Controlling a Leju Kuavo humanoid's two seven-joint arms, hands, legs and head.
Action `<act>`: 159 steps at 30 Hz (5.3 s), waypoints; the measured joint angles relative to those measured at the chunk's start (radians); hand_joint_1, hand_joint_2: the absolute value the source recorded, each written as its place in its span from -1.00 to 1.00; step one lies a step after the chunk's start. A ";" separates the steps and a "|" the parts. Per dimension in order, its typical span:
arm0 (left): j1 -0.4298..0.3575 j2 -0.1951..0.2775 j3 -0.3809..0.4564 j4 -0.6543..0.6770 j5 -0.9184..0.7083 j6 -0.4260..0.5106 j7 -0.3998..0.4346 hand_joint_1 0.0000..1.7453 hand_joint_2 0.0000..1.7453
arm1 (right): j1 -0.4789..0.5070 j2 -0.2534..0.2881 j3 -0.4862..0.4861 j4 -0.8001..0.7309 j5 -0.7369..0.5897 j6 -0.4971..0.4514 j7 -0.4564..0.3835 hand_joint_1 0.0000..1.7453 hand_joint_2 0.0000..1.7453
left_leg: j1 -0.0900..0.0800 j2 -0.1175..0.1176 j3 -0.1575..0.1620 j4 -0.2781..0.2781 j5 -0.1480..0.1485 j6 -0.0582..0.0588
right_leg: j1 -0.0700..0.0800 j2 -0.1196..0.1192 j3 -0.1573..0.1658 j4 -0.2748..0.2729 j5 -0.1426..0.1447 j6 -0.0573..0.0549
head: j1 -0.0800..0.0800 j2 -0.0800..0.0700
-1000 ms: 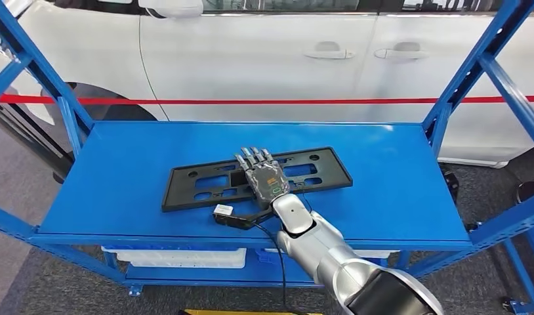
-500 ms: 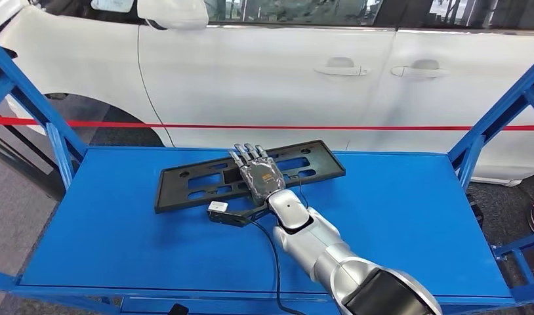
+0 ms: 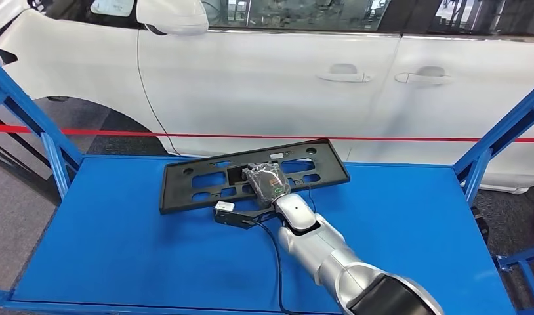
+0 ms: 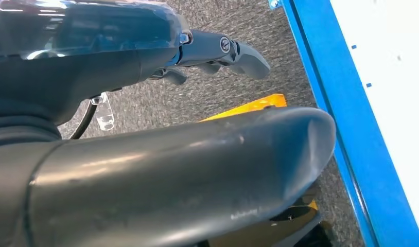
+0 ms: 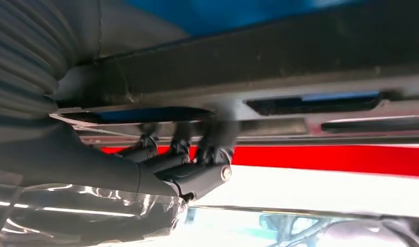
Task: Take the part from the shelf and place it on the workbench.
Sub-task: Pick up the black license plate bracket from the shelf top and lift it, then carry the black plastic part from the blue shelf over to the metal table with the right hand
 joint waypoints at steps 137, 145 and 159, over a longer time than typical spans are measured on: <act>0.069 0.085 0.068 0.015 0.266 -0.129 -0.241 -1.00 1.00 | 0.622 -0.315 -0.217 -1.366 -1.372 0.515 -0.490 1.00 1.00 | -0.002 0.010 -0.028 -0.026 0.057 -0.011 | 0.013 -0.010 0.090 -0.045 -0.036 -0.025 | -0.006 0.000; 0.076 0.095 0.049 0.016 0.260 -0.133 -0.240 -1.00 1.00 | 0.634 -0.311 -0.212 -1.365 -1.364 0.503 -0.490 1.00 1.00 | 0.010 0.011 -0.053 0.225 -0.103 -0.041 | 0.005 -0.019 -0.014 -0.039 0.046 -0.044 | -0.014 0.000; 0.077 0.100 0.020 0.018 0.237 -0.133 -0.233 -1.00 1.00 | 0.658 -0.317 -0.220 -1.363 -1.360 0.500 -0.494 1.00 1.00 | 0.000 0.018 0.020 -0.030 0.007 0.027 | -0.002 -0.010 -0.126 0.260 -0.109 0.017 | -0.010 0.000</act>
